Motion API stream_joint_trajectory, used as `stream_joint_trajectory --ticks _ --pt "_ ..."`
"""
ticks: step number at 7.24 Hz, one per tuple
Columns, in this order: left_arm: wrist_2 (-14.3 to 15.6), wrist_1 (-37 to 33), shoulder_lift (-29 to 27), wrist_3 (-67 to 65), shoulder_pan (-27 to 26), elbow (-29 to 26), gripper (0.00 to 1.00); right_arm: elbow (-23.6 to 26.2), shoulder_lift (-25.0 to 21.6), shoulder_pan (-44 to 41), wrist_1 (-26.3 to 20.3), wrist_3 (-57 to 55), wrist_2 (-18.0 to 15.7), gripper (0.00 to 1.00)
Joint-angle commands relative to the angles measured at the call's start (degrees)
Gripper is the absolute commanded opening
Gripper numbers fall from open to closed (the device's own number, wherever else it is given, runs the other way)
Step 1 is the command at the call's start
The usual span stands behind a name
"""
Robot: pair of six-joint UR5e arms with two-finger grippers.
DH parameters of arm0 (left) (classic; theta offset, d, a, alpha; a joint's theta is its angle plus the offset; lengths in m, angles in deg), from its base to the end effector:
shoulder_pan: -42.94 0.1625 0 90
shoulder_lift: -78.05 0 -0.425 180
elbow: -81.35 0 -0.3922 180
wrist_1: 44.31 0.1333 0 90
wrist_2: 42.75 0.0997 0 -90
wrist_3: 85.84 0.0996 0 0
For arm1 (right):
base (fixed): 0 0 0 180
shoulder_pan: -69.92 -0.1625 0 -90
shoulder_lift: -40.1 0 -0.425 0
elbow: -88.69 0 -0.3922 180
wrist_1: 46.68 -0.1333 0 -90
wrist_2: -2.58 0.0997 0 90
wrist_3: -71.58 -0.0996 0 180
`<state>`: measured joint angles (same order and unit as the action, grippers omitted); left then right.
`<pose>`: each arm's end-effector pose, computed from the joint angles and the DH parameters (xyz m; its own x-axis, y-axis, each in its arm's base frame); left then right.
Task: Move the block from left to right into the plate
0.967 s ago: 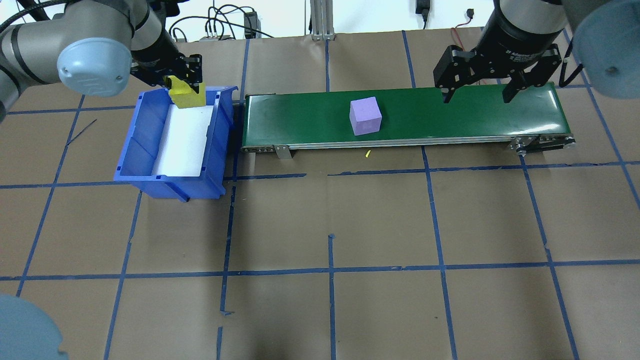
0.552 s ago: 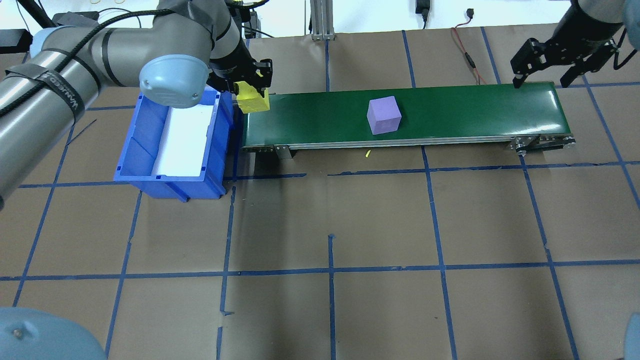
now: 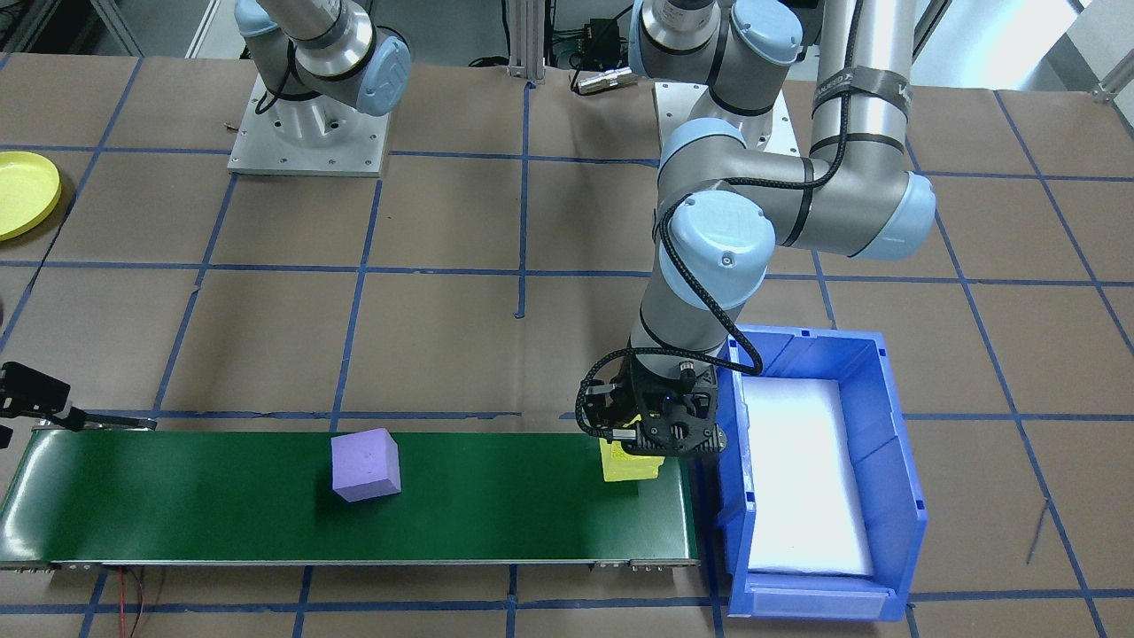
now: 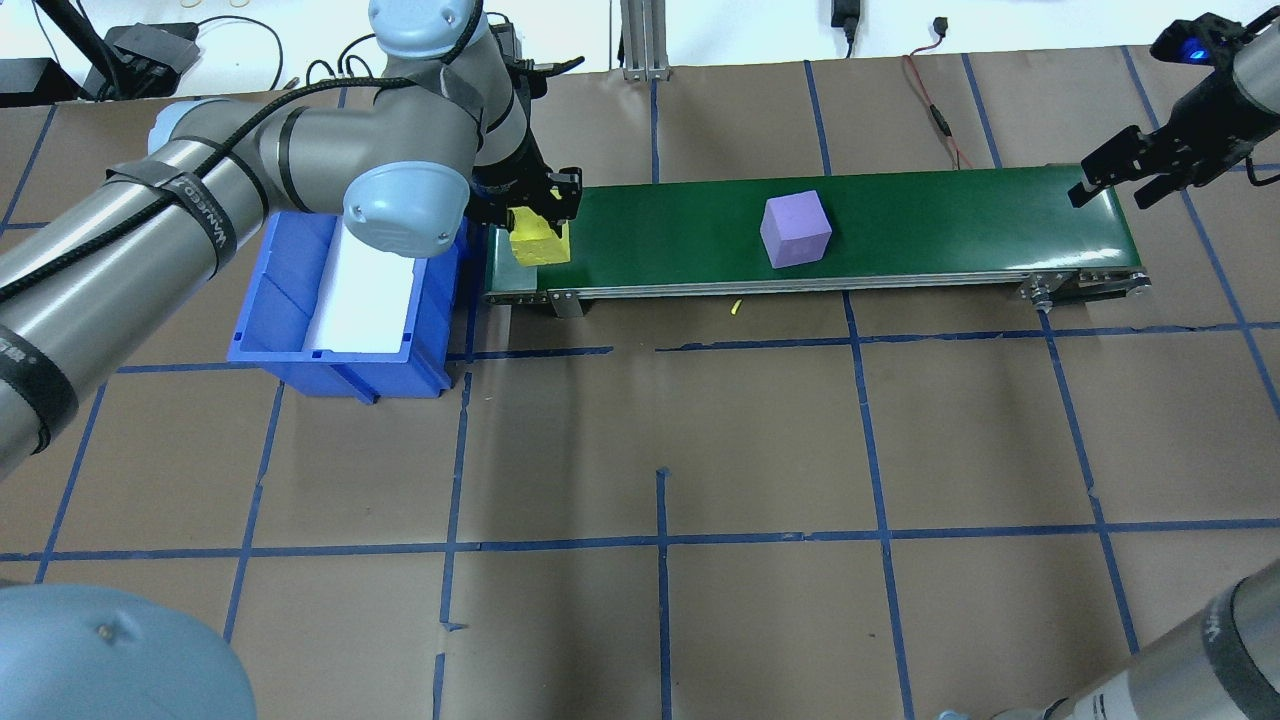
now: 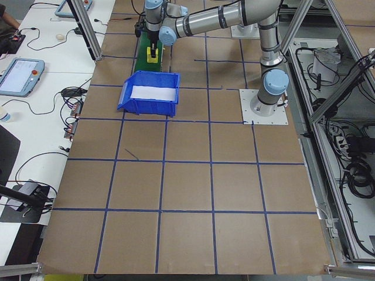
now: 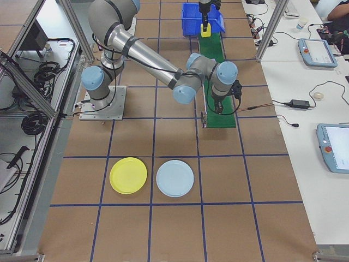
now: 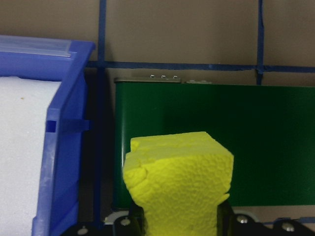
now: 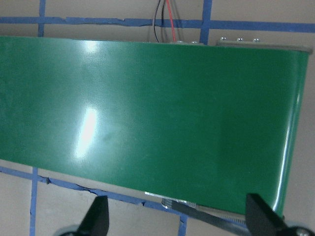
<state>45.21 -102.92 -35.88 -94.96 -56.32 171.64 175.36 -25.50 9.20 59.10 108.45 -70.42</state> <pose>-0.2383 -0.6110 0.3038 -0.9985 0.0079 0.0547 0.0014 0.9931 -0.1176 -0.1674 -0.6307 0.3045 -0.9490 -0.1281 -0.2882 -0.1030 0.9896 -0.1009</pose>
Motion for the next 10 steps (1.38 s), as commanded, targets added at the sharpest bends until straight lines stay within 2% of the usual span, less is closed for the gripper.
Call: stream_joint_trajectory --ticks 1,4,6,7,8,9,10 --pt "0.4 4.3 -0.1 1.2 -0.1 2.4 1.0 1.4 1.3 0.3 0.7 0.7 5.6 0.96" --pt "0.5 4.4 -0.2 2.0 -0.1 -0.4 1.0 1.0 2.1 0.2 0.9 1.3 6.5 0.97" --pt "0.8 2.9 2.4 4.3 1.4 -2.5 1.0 1.0 1.5 -0.4 1.3 0.5 6.5 0.97" --pt "0.8 -2.6 5.3 4.4 4.0 -1.9 1.0 1.1 1.3 -1.3 1.3 0.3 6.6 0.97" --pt "0.6 -9.3 9.7 5.7 8.1 -1.1 1.0 1.1 0.7 -5.8 1.6 -1.9 6.5 0.97" --pt "0.7 -16.6 14.0 9.2 11.9 -0.8 1.0 1.3 0.6 -9.2 3.8 -8.5 6.6 0.96" --pt "0.7 -22.3 17.7 10.8 14.9 -0.9 1.0 1.8 1.0 -10.5 6.3 -9.5 6.5 0.96"
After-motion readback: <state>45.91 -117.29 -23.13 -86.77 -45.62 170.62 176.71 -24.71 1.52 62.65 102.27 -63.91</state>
